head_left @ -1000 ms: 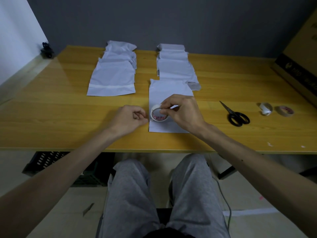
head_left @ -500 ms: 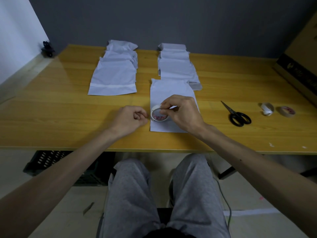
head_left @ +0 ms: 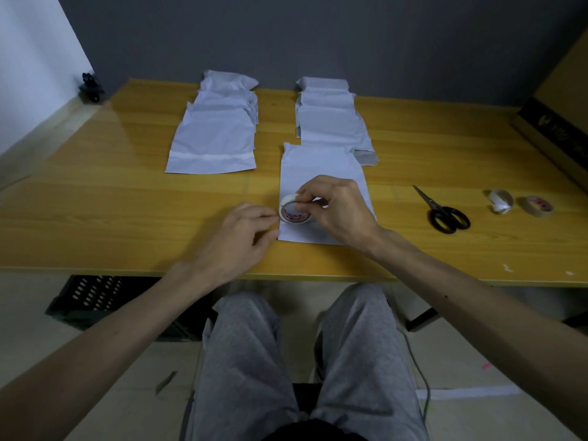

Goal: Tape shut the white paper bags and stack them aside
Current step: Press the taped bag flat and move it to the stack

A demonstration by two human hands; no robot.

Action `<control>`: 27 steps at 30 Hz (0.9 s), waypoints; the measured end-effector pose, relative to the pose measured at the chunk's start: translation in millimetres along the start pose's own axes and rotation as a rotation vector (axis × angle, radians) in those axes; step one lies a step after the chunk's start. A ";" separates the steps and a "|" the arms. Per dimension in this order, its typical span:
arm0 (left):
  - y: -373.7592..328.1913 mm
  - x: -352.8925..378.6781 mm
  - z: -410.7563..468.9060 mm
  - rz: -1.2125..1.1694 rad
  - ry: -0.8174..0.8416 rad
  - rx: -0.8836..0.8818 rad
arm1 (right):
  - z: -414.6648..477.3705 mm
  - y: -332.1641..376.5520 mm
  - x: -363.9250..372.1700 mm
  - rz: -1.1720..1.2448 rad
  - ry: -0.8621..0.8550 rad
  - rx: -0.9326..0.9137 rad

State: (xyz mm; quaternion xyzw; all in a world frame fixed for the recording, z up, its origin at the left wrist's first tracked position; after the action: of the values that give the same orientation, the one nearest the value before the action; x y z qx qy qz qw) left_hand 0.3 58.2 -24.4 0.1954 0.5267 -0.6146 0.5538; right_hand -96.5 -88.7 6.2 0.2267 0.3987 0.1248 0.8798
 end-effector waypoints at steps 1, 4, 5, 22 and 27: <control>0.4 1.4 -0.2 0.014 0.028 0.015 | 0.3 0.0 0.2 -0.001 0.001 -0.004; 0.7 4.2 -2.1 0.074 0.086 0.073 | 0.5 1.3 1.0 -0.013 0.013 -0.021; 0.2 3.8 -2.9 0.116 0.097 0.092 | 0.7 1.4 1.0 -0.017 0.015 -0.026; -1.5 2.4 -3.2 0.408 0.146 0.227 | 1.3 -0.9 0.6 -0.003 0.045 0.029; -3.9 2.3 -3.0 0.373 0.123 0.242 | 2.2 -1.5 0.3 0.029 0.063 0.065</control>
State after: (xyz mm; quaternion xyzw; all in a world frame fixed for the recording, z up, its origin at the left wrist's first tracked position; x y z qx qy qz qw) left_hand -4.8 59.0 -25.7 0.3912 0.4366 -0.5474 0.5972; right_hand -94.6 -90.5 6.5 0.2568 0.4266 0.1313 0.8572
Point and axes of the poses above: each hand's wrist, its own z-axis towards the middle knuckle, its own x-axis out of the palm, y = z × x, the point moved 4 cm from there along z, towards the middle knuckle, and after that the axes turned 3 degrees about -y, right-handed, at the moved point
